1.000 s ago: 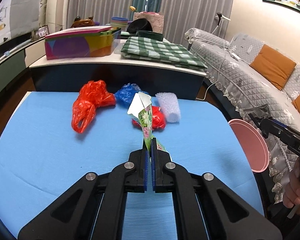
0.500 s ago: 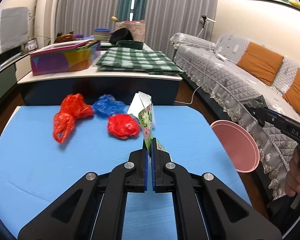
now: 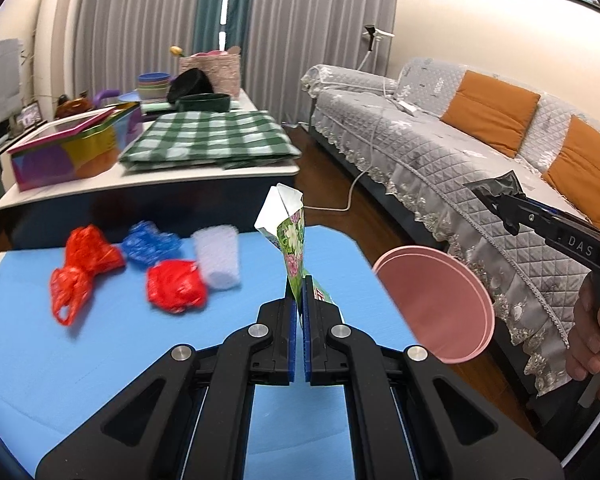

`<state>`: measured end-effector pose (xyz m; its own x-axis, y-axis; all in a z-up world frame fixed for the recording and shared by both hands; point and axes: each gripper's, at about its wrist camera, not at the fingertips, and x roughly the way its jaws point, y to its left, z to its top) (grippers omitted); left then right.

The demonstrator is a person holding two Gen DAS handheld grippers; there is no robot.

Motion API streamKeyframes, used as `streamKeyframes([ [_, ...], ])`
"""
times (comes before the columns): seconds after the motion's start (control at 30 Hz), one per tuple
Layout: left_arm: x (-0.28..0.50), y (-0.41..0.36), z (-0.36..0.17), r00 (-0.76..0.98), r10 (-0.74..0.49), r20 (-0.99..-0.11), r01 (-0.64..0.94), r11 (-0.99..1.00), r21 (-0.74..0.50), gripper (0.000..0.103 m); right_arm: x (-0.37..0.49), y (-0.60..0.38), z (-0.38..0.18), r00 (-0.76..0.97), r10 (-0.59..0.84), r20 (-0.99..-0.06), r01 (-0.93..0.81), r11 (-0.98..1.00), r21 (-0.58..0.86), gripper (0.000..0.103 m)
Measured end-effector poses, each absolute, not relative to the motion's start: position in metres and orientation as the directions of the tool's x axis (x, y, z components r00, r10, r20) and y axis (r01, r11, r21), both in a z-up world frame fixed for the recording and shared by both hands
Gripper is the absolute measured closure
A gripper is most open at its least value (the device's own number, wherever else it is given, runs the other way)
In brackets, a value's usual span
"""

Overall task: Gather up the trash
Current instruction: 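Carry the green snack bag and black plastic bag over the pink bin with both grippers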

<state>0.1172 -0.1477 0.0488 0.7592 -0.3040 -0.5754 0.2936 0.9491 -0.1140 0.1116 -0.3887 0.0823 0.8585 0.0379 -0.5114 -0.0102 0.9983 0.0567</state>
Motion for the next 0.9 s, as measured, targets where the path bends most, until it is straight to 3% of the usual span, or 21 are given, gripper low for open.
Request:
streamKeyframes([
  [0.43,0.148,-0.22,0.057,0.721,-0.387,-0.574,0.395,0.911,-0.119,0.101,0.124,-0.447,0.086,0.848,-0.087,-0.523,0.118,0.993,0.027,0.061],
  [0.9,0.173,-0.283,0.033,0.656,-0.434,-0.618,0.465,0.877,-0.122,0.101,0.14,-0.47,0.071,0.814,-0.122,-0.568,0.169,0.985,0.032,0.061],
])
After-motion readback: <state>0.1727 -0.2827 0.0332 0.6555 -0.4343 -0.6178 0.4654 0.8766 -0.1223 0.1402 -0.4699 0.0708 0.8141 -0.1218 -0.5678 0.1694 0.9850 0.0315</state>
